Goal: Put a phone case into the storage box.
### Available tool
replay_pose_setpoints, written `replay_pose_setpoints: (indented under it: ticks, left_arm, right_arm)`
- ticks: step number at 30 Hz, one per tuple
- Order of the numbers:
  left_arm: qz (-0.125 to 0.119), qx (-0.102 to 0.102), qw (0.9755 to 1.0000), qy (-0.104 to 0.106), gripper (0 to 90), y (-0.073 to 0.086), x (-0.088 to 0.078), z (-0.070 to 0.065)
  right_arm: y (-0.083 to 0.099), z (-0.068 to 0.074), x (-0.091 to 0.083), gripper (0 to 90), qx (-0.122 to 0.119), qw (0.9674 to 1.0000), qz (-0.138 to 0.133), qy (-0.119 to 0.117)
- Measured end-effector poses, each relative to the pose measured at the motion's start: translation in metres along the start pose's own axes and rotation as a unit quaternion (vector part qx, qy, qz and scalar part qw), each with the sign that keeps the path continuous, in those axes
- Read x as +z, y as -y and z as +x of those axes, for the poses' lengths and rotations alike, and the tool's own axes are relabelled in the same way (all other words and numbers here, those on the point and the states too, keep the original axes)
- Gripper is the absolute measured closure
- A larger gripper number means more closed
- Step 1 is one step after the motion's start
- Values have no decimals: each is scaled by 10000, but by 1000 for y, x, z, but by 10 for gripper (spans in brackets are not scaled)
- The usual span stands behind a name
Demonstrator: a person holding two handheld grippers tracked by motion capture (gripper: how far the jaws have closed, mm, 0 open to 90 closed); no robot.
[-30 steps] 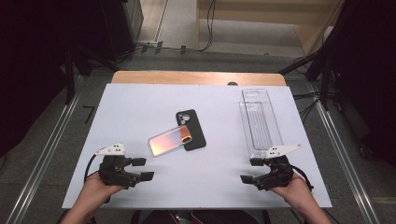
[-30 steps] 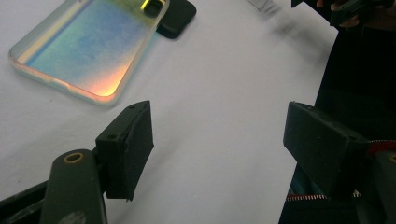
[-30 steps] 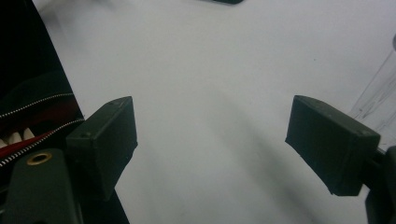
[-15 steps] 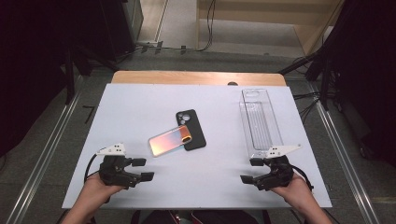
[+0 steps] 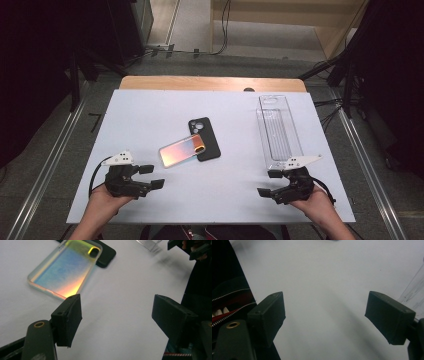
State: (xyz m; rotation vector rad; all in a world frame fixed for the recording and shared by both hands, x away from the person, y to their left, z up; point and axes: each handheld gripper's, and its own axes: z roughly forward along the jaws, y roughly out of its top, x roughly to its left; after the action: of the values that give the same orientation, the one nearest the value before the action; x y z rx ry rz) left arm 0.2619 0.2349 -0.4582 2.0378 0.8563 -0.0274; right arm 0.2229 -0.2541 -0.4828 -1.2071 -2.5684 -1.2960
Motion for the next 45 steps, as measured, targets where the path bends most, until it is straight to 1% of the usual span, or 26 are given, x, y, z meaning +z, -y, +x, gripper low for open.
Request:
replay_pose_setpoints:
  ticks: [1, 4, 6, 7, 8, 9, 10, 11, 14, 16, 17, 18, 19, 22, 25, 27, 28, 29, 30, 32, 36, 38, 40, 41, 43, 45]
  left_arm:
    - [-32, -39, 10000, -9, 244, -1, 0, 1]
    - [-23, -84, 10000, -4, 243, -2, 1, 3]
    - [4, -78, 10000, -12, 214, -3, 2, 3]
    - [-8, -18, 10000, -46, 212, -6, 3, 3]
    - [-8, -18, 10000, -46, 183, -6, 3, 3]
    - [-58, -8, 10000, 19, 122, -7, 5, 5]
    - [-55, -18, 10000, 60, 67, -8, 7, 6]
    - [-55, -18, 10000, 60, 0, -8, 7, 6]
    - [-69, -38, 9997, 218, 0, -9, 9, 7]
    - [-63, -21, 9998, 203, 0, -11, 10, 7]
    - [-59, 41, 9998, 201, 0, -14, 12, 9]
    - [-59, 41, 9998, 201, 0, -14, 12, 9]
    - [-25, 75, 9998, 196, 0, -15, 12, 10]
    - [-48, 217, 9996, 188, 0, -21, 13, 13]
    - [-39, 252, 9995, 171, 0, -25, 14, 15]
    - [-58, 255, 9994, 219, 0, -28, 15, 16]
    - [-21, 327, 9993, 196, 0, -30, 16, 17]
    - [-26, 370, 9991, 193, 0, -32, 17, 18]
    - [-11, 363, 9992, 171, 0, -33, 17, 19]
    - [-19, 384, 9991, 152, 0, -34, 18, 20]
    - [-15, 412, 9987, 302, 0, -40, 19, 22]
    - [-66, 420, 9986, 328, 0, -44, 19, 23]
    - [-47, 394, 9986, 361, 0, -47, 19, 26]
    - [-38, 396, 9983, 415, 0, -49, 20, 27]
    - [53, 386, 9980, 503, 0, -52, 22, 29]
    - [101, 511, 9973, 510, 0, -56, 25, 31]
  right_arm:
    - [0, 0, 0, 145, 3, 10000, 2, 0]
    - [0, 0, 0, 145, 5, 10000, 3, 0]
    - [0, 1, 0, 145, 19, 10000, 30, 11]
    - [0, 1, 1, 145, 6, 10000, 38, 22]
    - [0, 1, 1, 145, 6, 10000, 38, 22]
    - [0, 0, 0, 145, 1, 10000, 35, 22]
    - [1, 0, 0, 145, 1, 10000, 28, 18]
    - [1, 0, 0, 145, -5, 10000, 23, 26]
    - [1, 0, 0, 145, -2, 10000, 19, 13]
    - [1, 0, 0, 145, 1, 10000, 19, 12]
    - [1, 0, 0, 145, -5, 10000, 22, 6]
    - [1, 0, 0, 145, -5, 10000, 22, 6]
    - [1, 0, 0, 145, -3, 10000, 25, 7]
    - [1, 0, 0, 145, 19, 10000, 38, -1]
    - [1, 0, 1, 145, 28, 10000, 87, -12]
    - [1, 0, 1, 145, 27, 10000, 90, -28]
    - [1, 0, 1, 145, 37, 9999, 94, -49]
    - [0, 0, 1, 145, 63, 9999, 54, -109]
    - [0, 0, 1, 145, 66, 9999, 33, -131]
    - [0, 0, 0, 145, 68, 9999, 25, -133]
    - [0, 1, 1, 145, 46, 9999, 36, -132]
    - [0, 1, 1, 145, 38, 9999, 38, -130]
    - [0, 1, 1, 145, 14, 9999, 44, -141]
    - [0, 1, 1, 145, 13, 9999, 52, -146]
    - [0, 1, 1, 145, 47, 9998, 49, -197]
    - [0, 1, 1, 145, 55, 9998, 32, -214]
